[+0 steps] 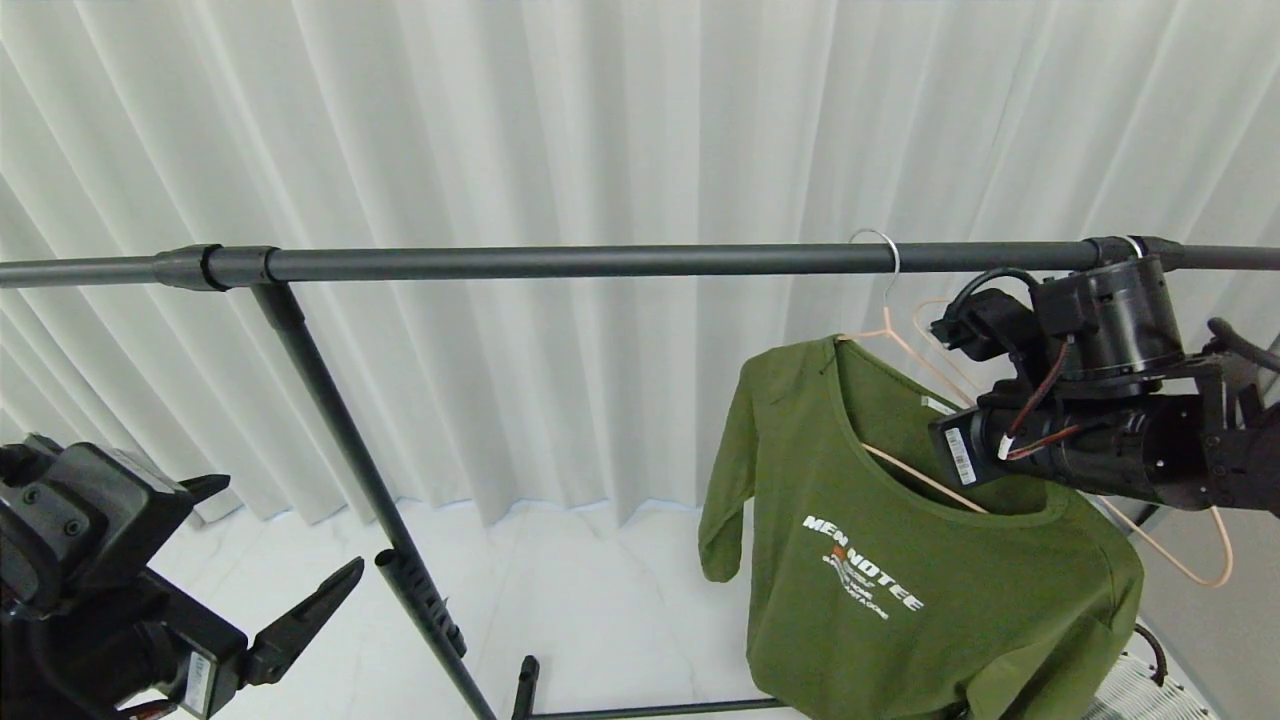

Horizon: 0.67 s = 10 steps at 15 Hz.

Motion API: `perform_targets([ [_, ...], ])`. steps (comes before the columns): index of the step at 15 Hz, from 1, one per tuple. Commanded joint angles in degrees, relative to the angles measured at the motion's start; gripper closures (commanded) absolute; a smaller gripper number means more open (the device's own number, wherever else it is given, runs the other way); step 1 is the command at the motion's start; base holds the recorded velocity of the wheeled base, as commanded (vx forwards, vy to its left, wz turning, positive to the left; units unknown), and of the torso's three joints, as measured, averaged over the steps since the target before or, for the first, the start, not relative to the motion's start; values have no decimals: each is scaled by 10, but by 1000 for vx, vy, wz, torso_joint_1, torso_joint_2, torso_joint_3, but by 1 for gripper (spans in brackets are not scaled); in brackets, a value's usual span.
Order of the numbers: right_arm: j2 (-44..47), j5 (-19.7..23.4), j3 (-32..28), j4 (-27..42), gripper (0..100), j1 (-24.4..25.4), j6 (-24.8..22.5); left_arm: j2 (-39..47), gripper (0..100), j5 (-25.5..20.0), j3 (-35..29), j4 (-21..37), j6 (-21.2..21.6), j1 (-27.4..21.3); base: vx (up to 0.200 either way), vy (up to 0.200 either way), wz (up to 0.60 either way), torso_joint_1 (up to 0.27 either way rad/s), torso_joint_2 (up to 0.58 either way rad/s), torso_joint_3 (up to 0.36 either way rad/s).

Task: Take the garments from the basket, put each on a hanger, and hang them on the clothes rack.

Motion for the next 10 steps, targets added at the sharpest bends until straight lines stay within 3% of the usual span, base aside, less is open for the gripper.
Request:
perform_targets([
  [1,0,-9,6,0,100,0,-1,-3,0,1,-1,0,0,0,0,0,0,0,0,0],
  [2,0,-10,7,-1,100,0,0,-3,0,0,-2,0,0,0,0,0,0,0,0,0],
  [3,0,-12,9,-5,0,0,0,-2,0,1,-2,0,0,0,0,0,0,0,0,0],
  [7,-30,-41,36,-49,0,25,40,-4,0,3,-1,0,-1,10,0,0,0,0,0,0],
  [10,-101,-55,83,-70,0,44,38,-3,0,3,-1,0,0,46,0,0,0,0,0,0],
])
